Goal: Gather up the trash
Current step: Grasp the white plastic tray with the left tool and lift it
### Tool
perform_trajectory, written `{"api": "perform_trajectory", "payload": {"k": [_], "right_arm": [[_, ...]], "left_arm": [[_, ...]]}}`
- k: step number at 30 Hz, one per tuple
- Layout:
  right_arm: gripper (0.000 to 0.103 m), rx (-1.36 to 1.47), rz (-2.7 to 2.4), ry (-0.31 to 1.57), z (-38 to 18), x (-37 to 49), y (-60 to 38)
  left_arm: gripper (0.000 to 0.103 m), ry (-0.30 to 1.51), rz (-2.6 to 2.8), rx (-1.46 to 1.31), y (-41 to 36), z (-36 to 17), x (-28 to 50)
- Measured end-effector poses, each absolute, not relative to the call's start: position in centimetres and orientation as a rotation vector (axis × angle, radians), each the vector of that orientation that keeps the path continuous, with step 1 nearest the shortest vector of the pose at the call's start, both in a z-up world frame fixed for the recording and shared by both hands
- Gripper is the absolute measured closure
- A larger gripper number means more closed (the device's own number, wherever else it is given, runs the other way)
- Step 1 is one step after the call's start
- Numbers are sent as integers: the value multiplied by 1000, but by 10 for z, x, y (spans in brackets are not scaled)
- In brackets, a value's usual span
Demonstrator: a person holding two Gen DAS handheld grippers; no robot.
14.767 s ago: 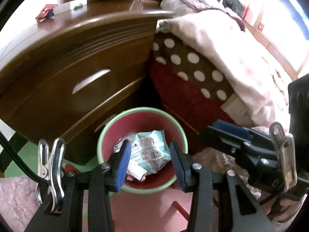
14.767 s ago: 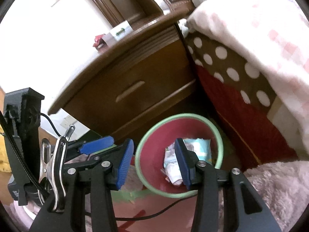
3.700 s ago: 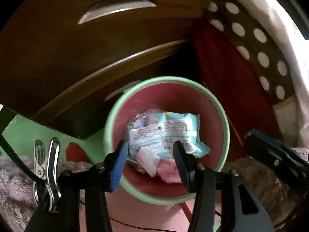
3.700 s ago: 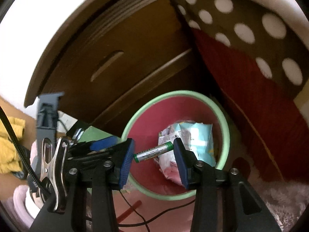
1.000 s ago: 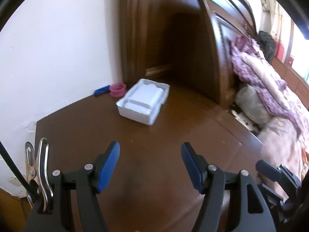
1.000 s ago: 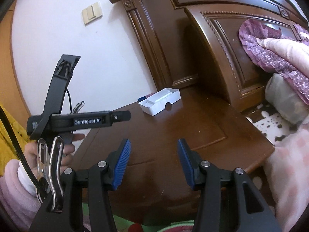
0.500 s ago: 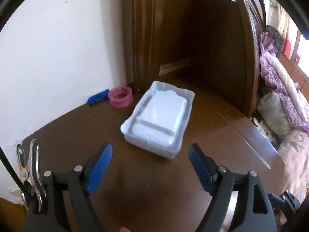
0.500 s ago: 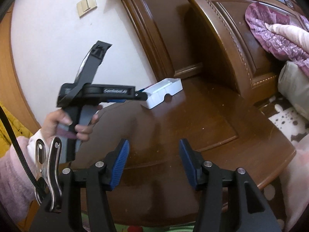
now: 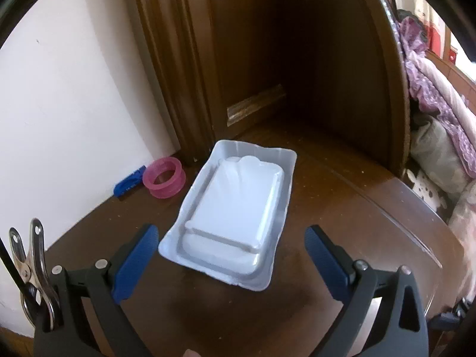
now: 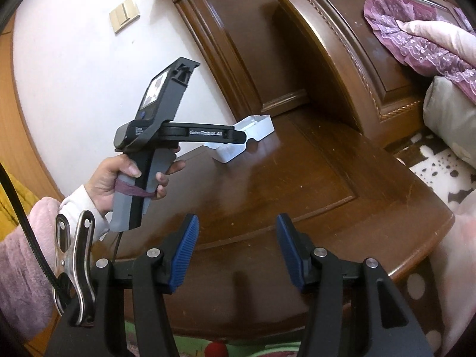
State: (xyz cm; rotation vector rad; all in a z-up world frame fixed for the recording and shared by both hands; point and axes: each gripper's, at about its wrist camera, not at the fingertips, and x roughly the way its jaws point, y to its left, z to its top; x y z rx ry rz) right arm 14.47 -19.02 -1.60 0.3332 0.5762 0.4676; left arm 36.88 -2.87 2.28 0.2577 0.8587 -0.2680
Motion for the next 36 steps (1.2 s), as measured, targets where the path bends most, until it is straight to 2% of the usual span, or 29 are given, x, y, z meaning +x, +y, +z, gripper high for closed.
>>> {"api": "perform_trajectory", "payload": {"k": [17, 23, 30, 33, 36], "right_arm": [[48, 320, 456, 569, -19, 141, -189], [48, 328, 456, 566, -20, 140, -190], [48, 317, 448, 562, -20, 139, -189], [48, 314, 446, 561, -20, 139, -189], [48, 319, 444, 561, -20, 138, -189]], "left_arm": [[2, 830, -232, 281, -33, 26, 384], [2, 884, -225, 337, -42, 13, 401], [3, 911, -225, 279, -42, 2, 411], [6, 899, -219, 287, -43, 2, 407], [17, 898, -214, 285, -44, 3, 403]]}}
